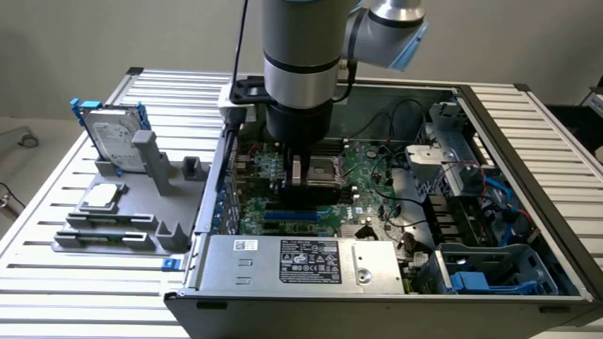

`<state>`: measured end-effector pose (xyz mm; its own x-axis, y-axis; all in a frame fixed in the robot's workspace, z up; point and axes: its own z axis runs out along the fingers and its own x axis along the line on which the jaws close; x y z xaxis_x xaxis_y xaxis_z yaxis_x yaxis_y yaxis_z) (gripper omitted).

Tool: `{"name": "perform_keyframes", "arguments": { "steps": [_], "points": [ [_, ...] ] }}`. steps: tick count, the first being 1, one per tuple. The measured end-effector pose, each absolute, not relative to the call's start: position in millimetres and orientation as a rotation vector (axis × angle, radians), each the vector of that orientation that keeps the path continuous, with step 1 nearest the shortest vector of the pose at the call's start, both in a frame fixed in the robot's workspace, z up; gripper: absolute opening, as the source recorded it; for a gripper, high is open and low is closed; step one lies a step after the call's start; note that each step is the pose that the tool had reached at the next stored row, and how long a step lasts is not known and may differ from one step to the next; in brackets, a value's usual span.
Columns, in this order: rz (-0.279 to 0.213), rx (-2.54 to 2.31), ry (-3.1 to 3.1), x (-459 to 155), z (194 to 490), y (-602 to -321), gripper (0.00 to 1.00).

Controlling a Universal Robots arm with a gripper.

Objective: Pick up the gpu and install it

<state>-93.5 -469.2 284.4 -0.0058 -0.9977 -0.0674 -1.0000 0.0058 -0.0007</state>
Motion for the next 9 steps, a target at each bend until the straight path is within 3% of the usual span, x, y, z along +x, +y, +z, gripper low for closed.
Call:
{"name": "perform_keyframes", "arguments": {
  "steps": [9],
  "points": [
    [0.076,-2.179,2.191,-93.5,281.6,-470.5,0.26]
  ]
}}
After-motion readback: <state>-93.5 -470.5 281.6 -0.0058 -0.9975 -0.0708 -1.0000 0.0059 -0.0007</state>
